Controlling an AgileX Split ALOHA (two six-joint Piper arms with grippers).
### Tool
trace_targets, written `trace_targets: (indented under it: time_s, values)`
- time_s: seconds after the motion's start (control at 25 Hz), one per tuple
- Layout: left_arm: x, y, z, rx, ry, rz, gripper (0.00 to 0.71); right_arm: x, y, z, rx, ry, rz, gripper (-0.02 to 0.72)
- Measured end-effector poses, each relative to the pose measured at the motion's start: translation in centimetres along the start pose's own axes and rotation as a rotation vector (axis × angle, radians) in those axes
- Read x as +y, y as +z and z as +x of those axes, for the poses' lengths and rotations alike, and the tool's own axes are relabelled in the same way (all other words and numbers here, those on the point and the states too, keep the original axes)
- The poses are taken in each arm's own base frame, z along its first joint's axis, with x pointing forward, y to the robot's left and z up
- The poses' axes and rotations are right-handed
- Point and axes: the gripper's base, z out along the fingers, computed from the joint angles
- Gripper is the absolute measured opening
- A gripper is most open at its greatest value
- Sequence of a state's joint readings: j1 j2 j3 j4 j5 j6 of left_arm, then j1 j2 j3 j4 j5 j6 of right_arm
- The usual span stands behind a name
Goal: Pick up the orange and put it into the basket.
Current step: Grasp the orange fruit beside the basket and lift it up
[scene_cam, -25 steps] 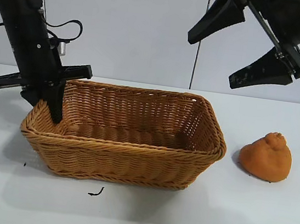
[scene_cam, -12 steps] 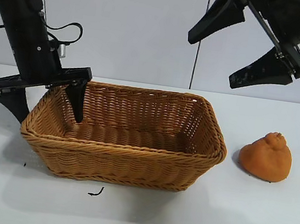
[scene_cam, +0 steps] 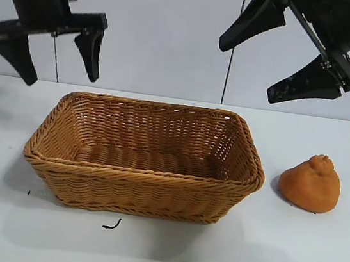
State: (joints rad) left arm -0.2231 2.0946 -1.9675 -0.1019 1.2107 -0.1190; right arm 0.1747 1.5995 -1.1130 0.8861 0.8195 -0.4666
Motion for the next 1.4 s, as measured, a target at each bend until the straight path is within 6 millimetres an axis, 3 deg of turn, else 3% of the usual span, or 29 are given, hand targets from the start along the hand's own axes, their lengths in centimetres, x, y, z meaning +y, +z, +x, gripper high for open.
trace_targets:
  time_s: [0.12, 0.28, 0.36, 0.52, 0.76, 0.96, 1.16, 1.4]
  values:
    - [2.2, -0.2, -0.3, -0.005, -0.036, -0.031, 0.692, 0.0, 0.0, 0.0, 0.001, -0.002, 0.002, 0.696]
    - [6.9, -0.8, -0.5, -0.013, -0.126, -0.073, 0.692, 0.0, 0.0, 0.0, -0.002, -0.004, 0.005, 0.696]
    - [9.3, -1.2, -0.1, -0.01, -0.169, -0.093, 0.692, -0.1, 0.0, -0.1, -0.007, -0.004, 0.008, 0.696]
    - [11.9, -2.1, 1.5, 0.013, -0.208, -0.116, 0.692, -0.1, 0.0, -0.1, -0.008, -0.005, 0.01, 0.696]
    - [11.5, -4.0, 5.6, 0.07, -0.187, -0.132, 0.692, -0.1, 0.0, -0.1, -0.007, -0.007, 0.012, 0.696]
    - [10.4, -7.6, 10.6, 0.069, -0.17, -0.133, 0.692, -0.1, 0.0, -0.1, -0.007, -0.007, 0.012, 0.696]
    - [9.2, -10.5, 17.3, 0.058, -0.165, -0.133, 0.692, -0.1, 0.0, -0.1, -0.009, -0.007, 0.013, 0.696]
    - [8.1, -11.4, 25.4, 0.042, -0.163, -0.134, 0.692, -0.1, 0.0, -0.1, -0.01, -0.007, 0.013, 0.696]
